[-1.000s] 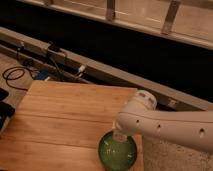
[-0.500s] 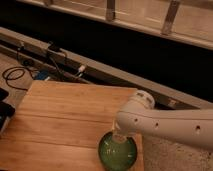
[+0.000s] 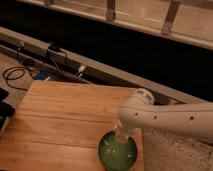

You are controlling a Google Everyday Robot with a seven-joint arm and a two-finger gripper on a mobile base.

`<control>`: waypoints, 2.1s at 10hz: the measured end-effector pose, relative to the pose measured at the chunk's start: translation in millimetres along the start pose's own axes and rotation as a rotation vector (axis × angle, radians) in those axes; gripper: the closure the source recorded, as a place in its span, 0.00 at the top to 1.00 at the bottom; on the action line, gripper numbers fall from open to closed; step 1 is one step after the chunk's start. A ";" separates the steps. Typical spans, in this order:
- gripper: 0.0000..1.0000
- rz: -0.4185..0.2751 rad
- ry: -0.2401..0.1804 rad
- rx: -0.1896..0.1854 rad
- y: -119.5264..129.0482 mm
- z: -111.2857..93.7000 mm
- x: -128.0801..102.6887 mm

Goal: Place the bottle in the ceramic bowl

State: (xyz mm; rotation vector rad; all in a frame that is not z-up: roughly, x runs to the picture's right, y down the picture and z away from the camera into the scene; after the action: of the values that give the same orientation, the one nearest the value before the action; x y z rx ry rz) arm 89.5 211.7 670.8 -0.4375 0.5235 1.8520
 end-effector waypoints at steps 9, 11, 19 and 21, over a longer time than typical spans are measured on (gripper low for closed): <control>0.03 0.010 0.137 -0.025 -8.4 24.5 60.6; 0.22 0.009 0.138 -0.025 -8.2 24.7 60.8; 0.80 0.009 0.138 -0.024 -8.3 24.8 60.8; 0.80 0.009 0.138 -0.024 -8.3 24.8 60.8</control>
State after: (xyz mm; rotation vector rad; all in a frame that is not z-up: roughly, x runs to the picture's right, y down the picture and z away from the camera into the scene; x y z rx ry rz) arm 76.6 275.2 657.8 -0.5829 0.5969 1.8472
